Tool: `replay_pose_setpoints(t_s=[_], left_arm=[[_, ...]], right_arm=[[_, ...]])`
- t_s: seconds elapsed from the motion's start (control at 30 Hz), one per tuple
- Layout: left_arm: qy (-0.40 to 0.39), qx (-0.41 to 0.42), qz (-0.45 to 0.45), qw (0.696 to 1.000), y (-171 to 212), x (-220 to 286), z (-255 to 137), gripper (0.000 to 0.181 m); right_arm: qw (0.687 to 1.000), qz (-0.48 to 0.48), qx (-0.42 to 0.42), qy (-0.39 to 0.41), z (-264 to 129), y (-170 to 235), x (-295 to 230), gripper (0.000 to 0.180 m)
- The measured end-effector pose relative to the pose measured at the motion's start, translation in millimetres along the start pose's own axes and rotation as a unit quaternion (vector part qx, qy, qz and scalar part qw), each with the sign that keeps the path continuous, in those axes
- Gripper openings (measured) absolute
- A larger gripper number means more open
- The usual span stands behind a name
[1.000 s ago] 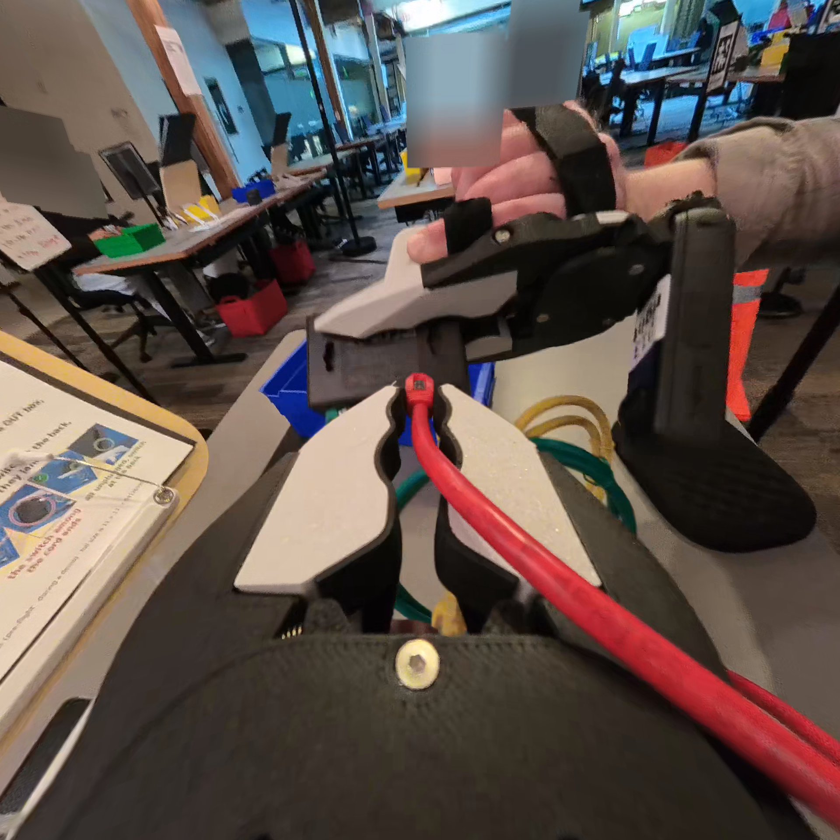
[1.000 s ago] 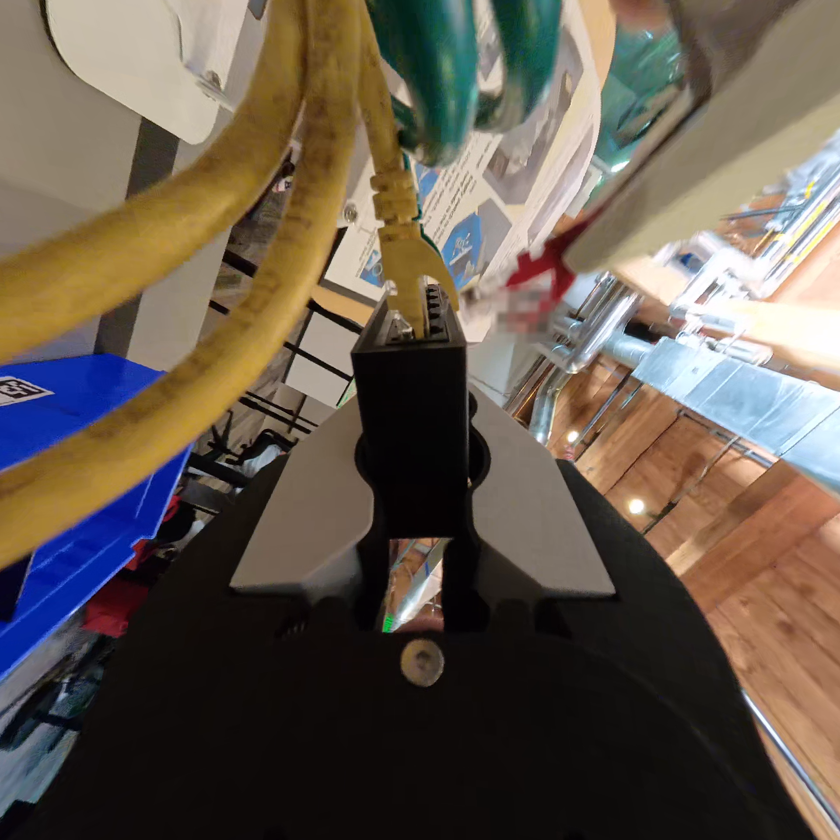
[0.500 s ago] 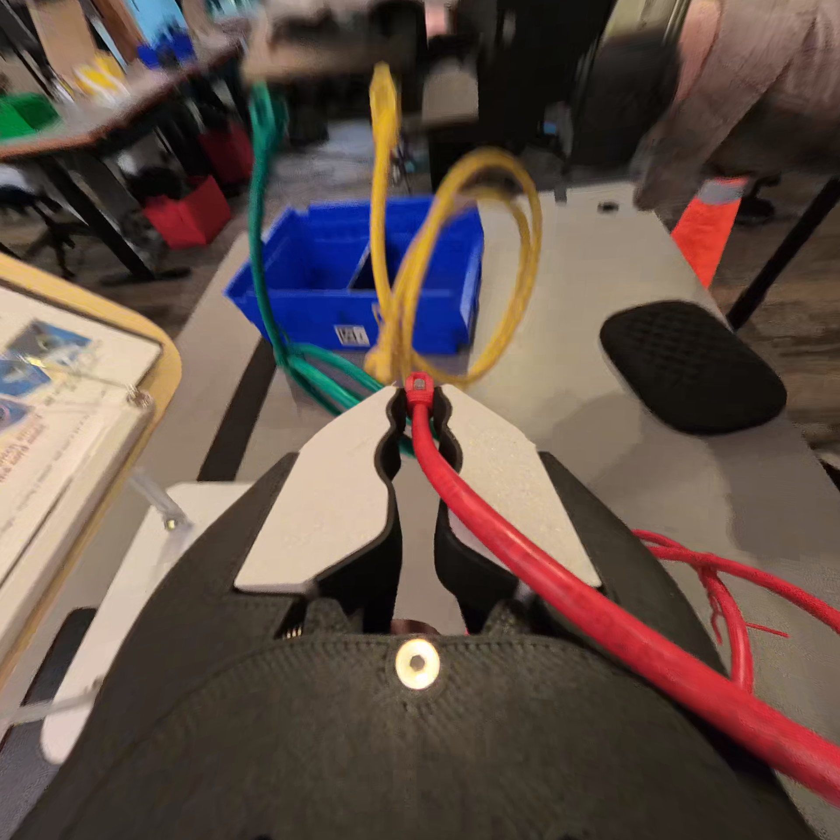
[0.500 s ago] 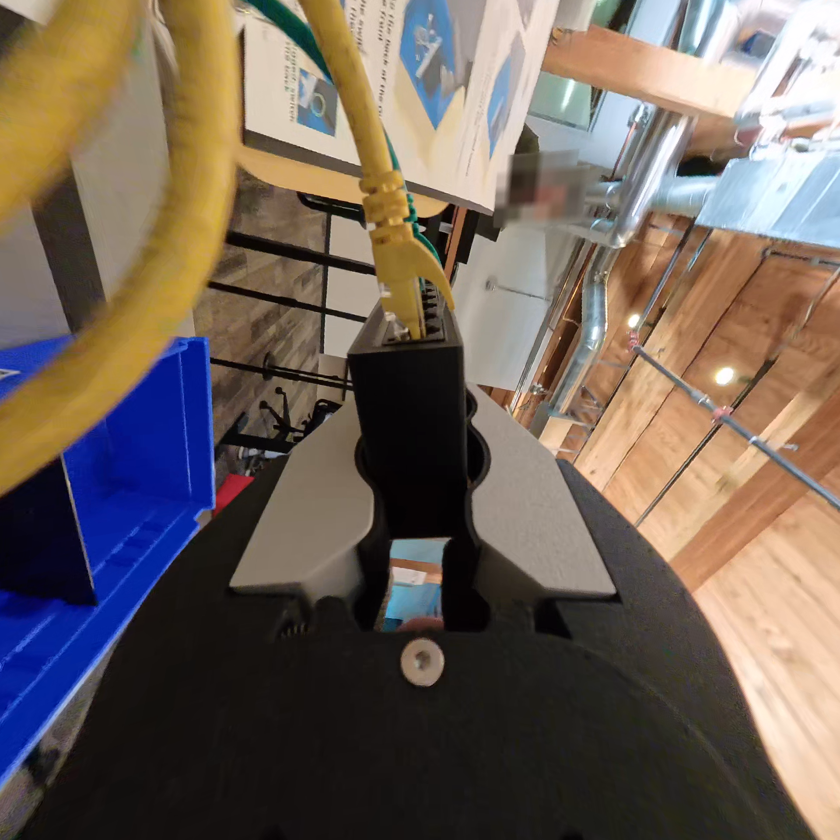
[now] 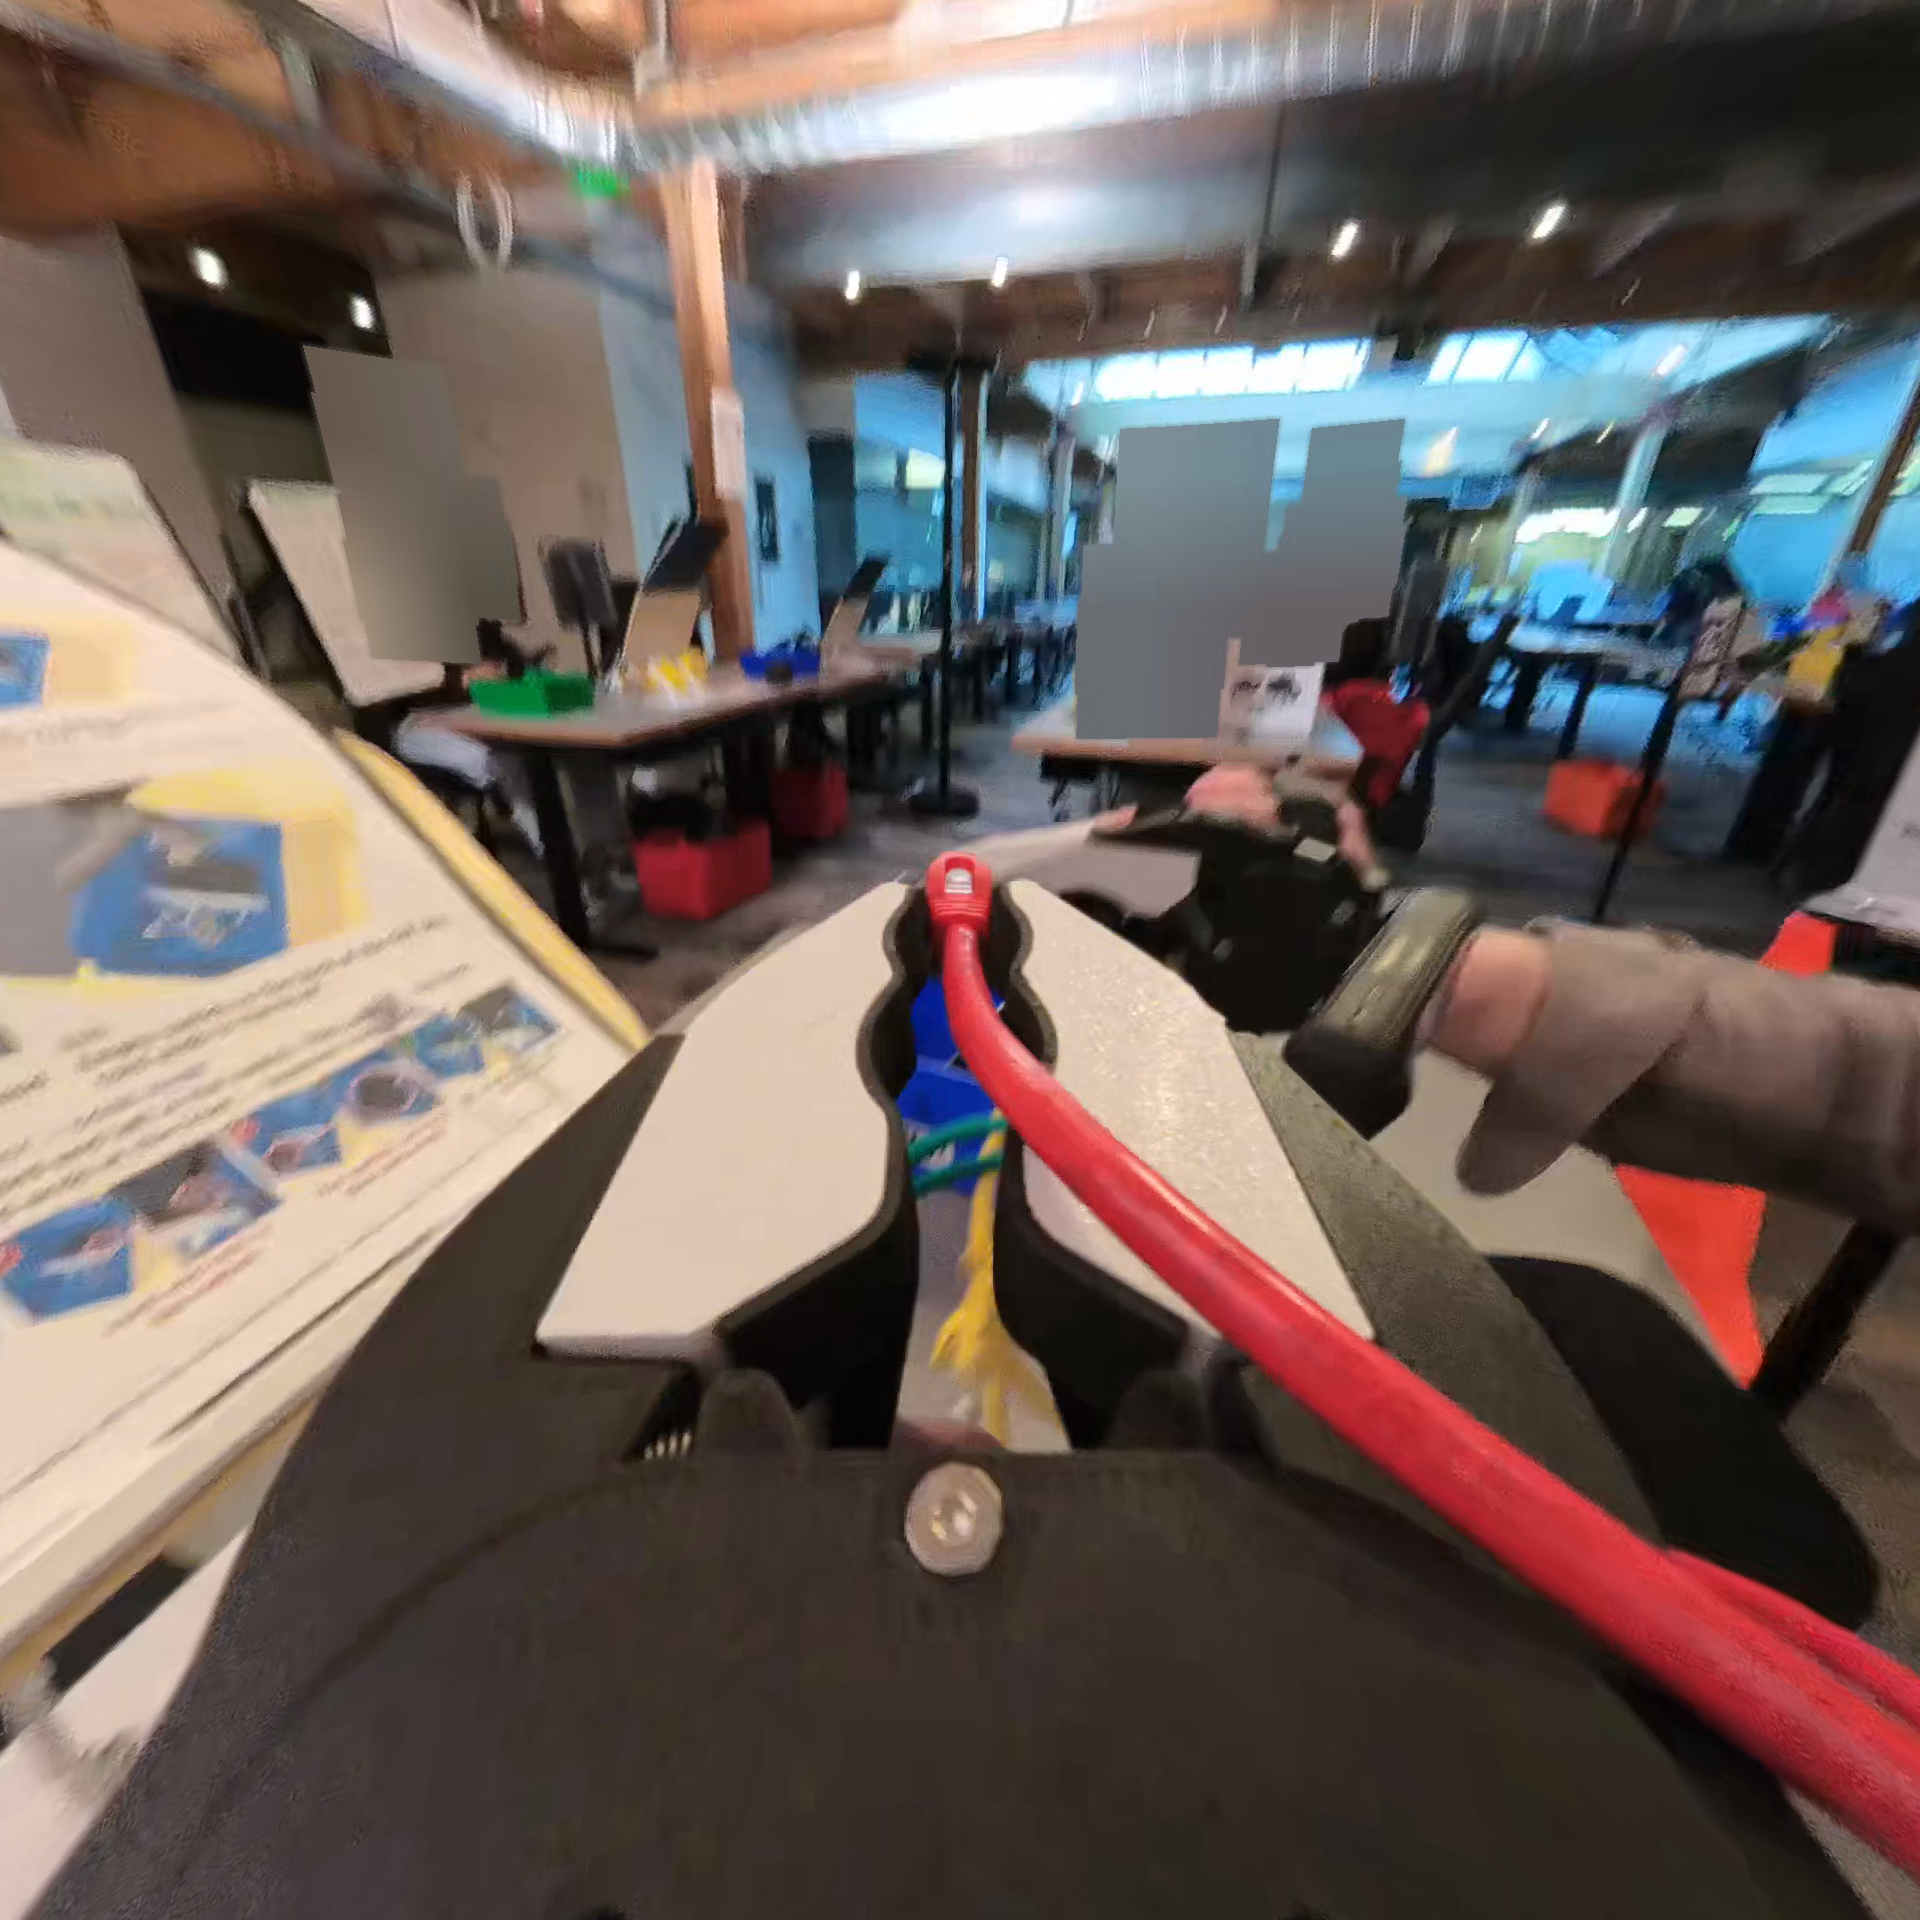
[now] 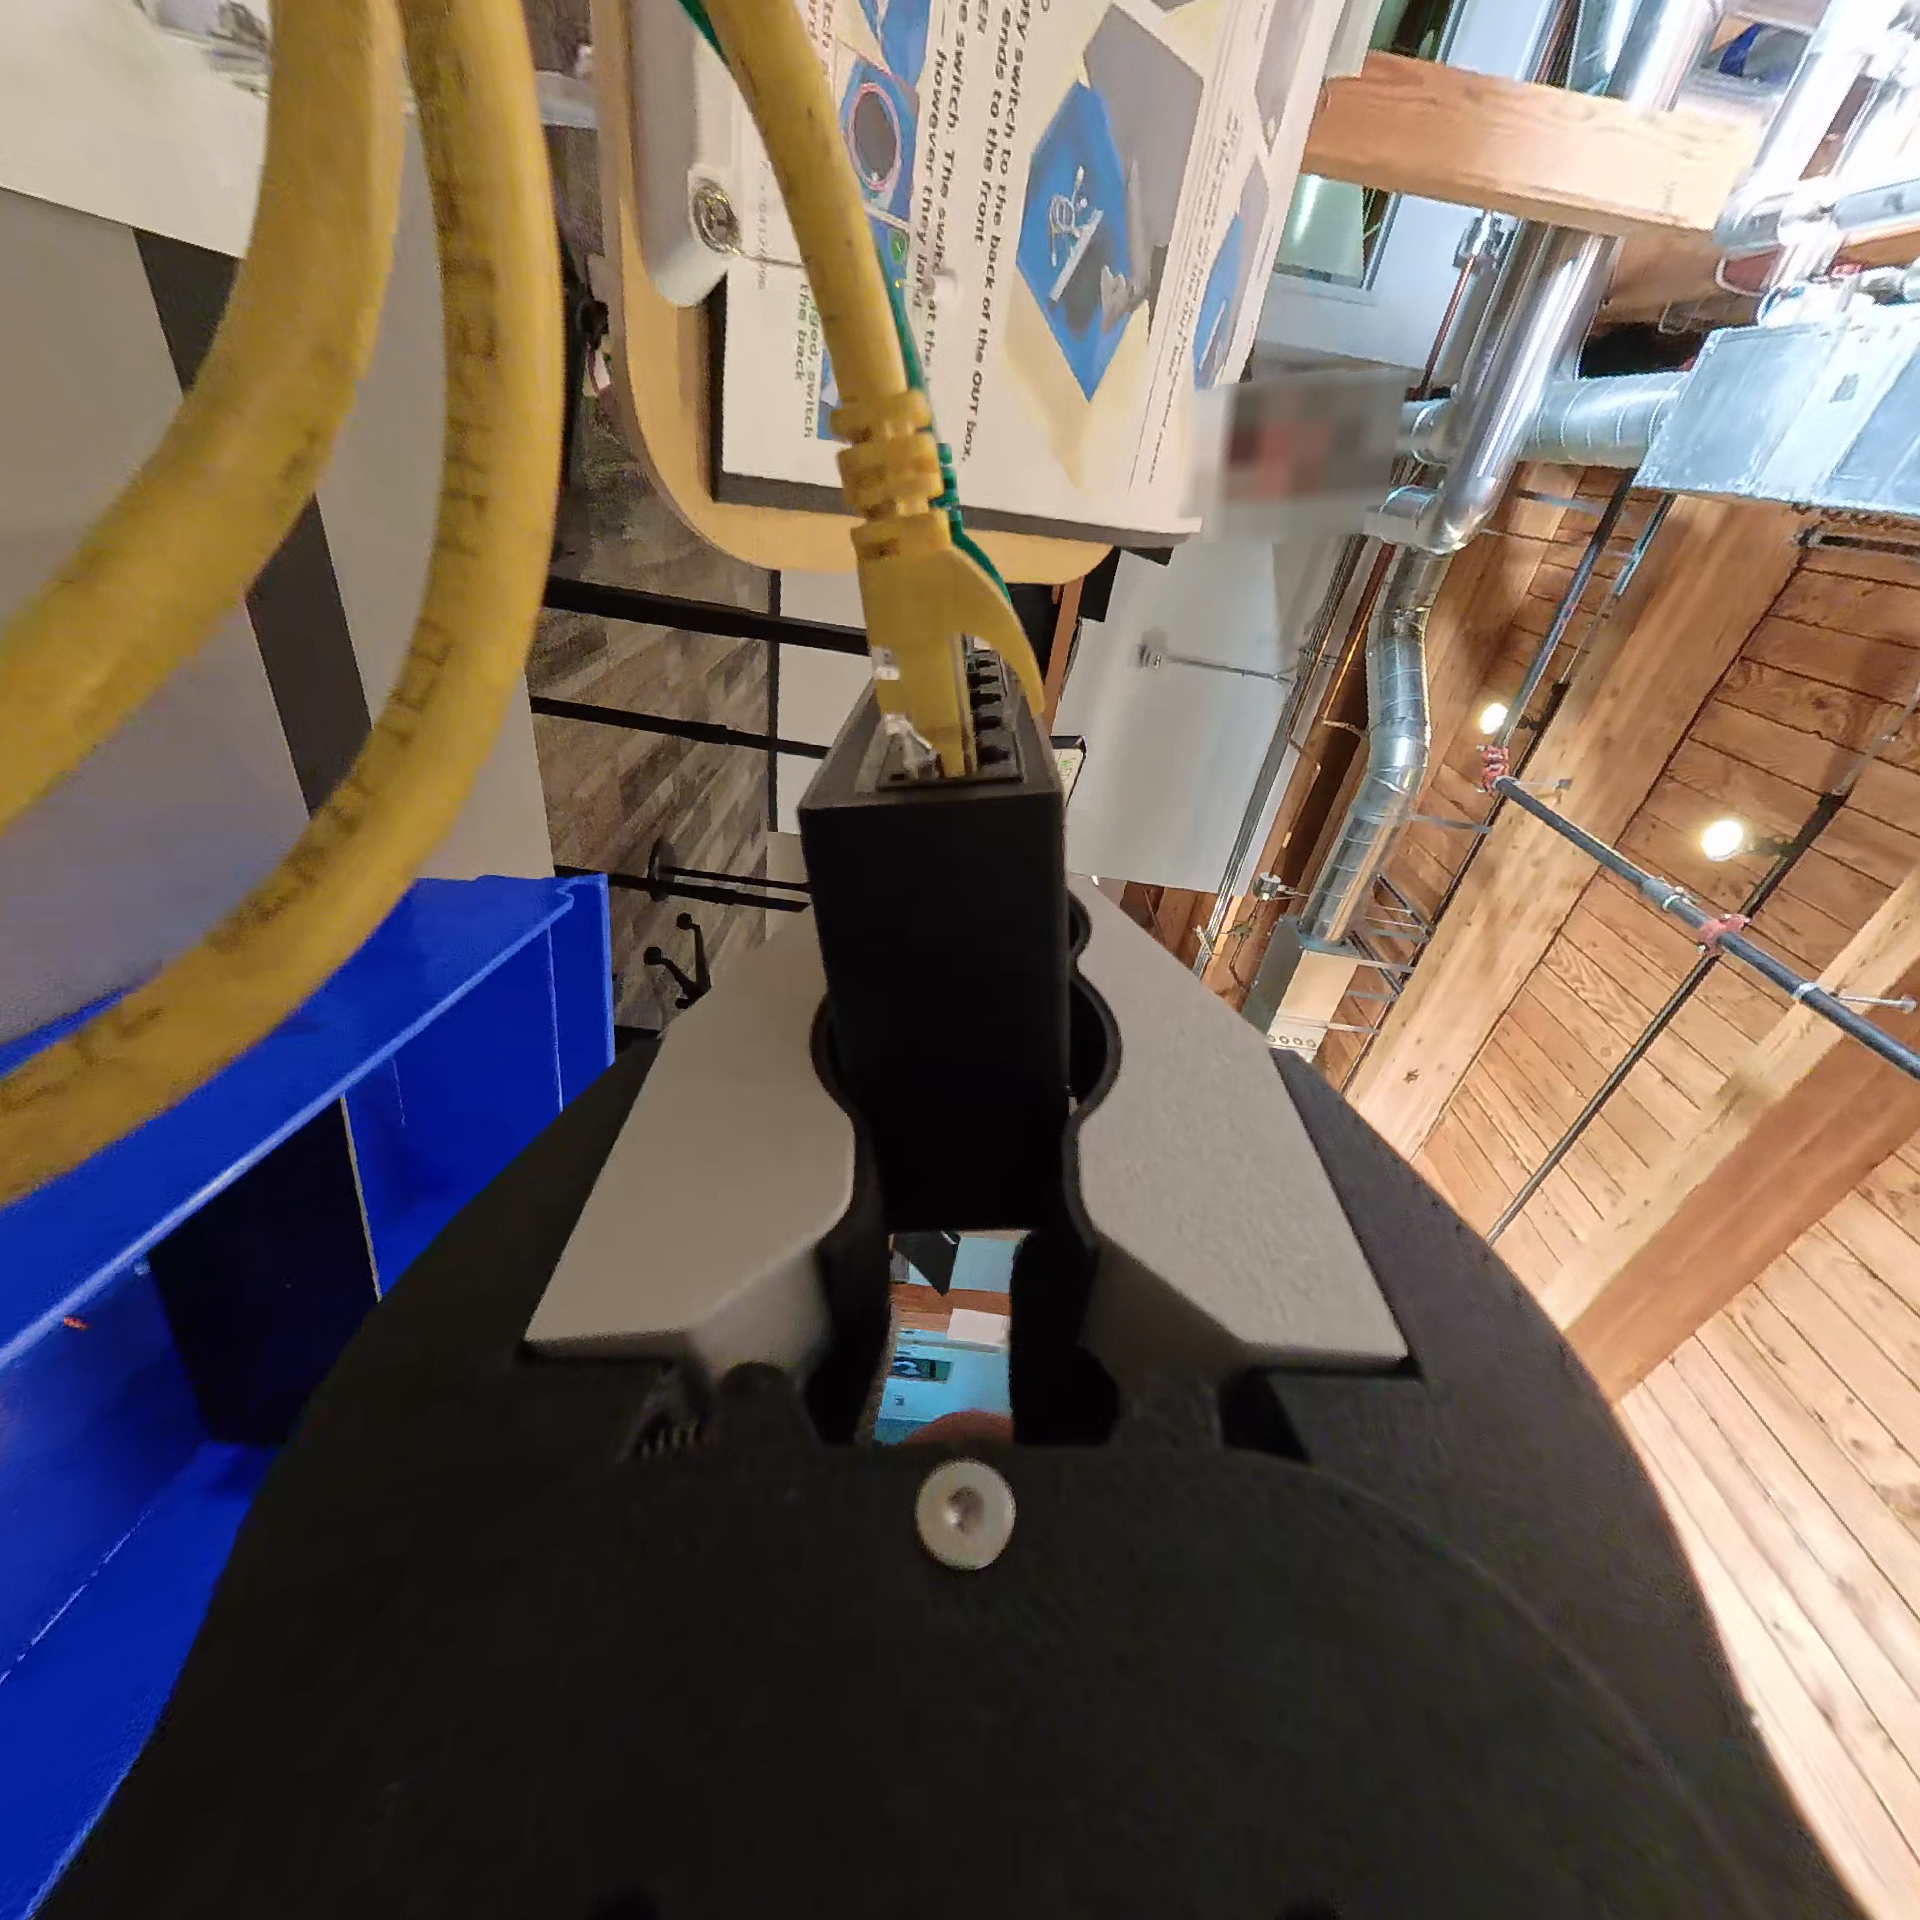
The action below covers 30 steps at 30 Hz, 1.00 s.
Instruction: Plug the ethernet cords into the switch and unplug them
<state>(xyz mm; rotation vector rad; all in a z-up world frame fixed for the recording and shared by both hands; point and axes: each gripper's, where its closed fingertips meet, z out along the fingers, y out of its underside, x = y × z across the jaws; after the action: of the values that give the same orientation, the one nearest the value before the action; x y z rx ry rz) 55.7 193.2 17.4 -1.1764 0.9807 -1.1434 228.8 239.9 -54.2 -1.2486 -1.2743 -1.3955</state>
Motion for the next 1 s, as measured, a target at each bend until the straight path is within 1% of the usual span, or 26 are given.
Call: replay_pose_setpoints(t_s=[0.03,0.1,0.17,0.2,0.23,0.3,0.37,0.43,0.47,0.53,0.57,0.6,0.67,0.73,0.77,0.87,1.0], left_arm=[[0.018,0.017,-0.005,1.000,-6.8,9.7,1.2,0.011],[0.010,0.065,-0.010,0.998,-22.8,18.8,2.0,0.011],[0.023,0.095,-0.024,0.995,-30.0,29.6,5.5,0.012],[0.016,0.120,-0.021,0.992,-33.9,29.9,5.2,0.012],[0.018,0.128,-0.012,0.992,-32.7,31.1,6.8,0.012],[0.017,0.088,-0.015,0.996,-16.4,23.4,14.7,0.012],[0.011,0.110,-0.021,0.994,-12.4,9.5,11.2,0.012],[0.003,0.107,-0.033,0.994,-1.4,-5.2,11.3,0.012],[0.006,0.126,-0.038,0.991,-1.3,-8.6,8.8,0.012],[-0.001,0.117,-0.040,0.992,11.1,-17.7,11.2,0.012],[-0.006,0.119,-0.038,0.992,15.3,-20.7,11.7,0.012],[0.006,0.122,-0.033,0.992,17.3,-17.7,12.8,0.012],[-0.012,0.107,-0.011,0.994,22.8,-17.4,17.5,0.012],[-0.006,0.104,-0.006,0.995,24.3,-9.9,22.8,0.012],[-0.011,0.100,-0.006,0.995,25.9,-8.7,25.2,0.012],[-0.011,0.105,0.008,0.994,27.5,-2.4,29.1,0.012],[-0.027,0.129,-0.013,0.991,26.3,-7.1,27.4,0.012]], right_arm=[[1.000,-0.004,0.002,-0.001,1.1,-3.4,-2.0,0.028],[1.000,-0.007,0.009,-0.004,2.0,-10.7,-6.2,0.028],[1.000,-0.004,0.017,0.001,0.4,-17.6,-5.9,0.028],[1.000,0.001,0.022,0.002,-0.5,-21.2,-5.5,0.028],[1.000,0.005,0.026,0.004,-1.5,-24.8,-4.8,0.028],[0.999,0.005,0.039,0.006,-4.4,-33.7,-4.9,0.028],[0.998,0.013,0.057,0.010,-9.3,-43.6,-3.2,0.028],[0.997,0.016,0.072,0.015,-14.6,-53.1,-0.3,0.027],[0.997,0.025,0.078,0.016,-16.3,-56.0,1.6,0.028],[0.994,0.058,0.092,0.015,-18.3,-58.7,7.7,0.028],[0.992,0.080,0.096,0.015,-18.5,-57.6,11.9,0.027],[0.990,0.101,0.093,0.015,-17.3,-54.0,15.5,0.027],[0.986,0.143,0.089,0.017,-14.7,-44.0,22.6,0.028],[0.979,0.180,0.094,0.017,-13.8,-37.5,26.9,0.028],[0.978,0.188,0.094,0.019,-13.9,-35.7,27.8,0.031],[0.976,0.194,0.096,0.020,-15.0,-34.9,28.0,0.031],[0.974,0.204,0.094,0.018,-15.4,-30.9,26.3,0.031]])
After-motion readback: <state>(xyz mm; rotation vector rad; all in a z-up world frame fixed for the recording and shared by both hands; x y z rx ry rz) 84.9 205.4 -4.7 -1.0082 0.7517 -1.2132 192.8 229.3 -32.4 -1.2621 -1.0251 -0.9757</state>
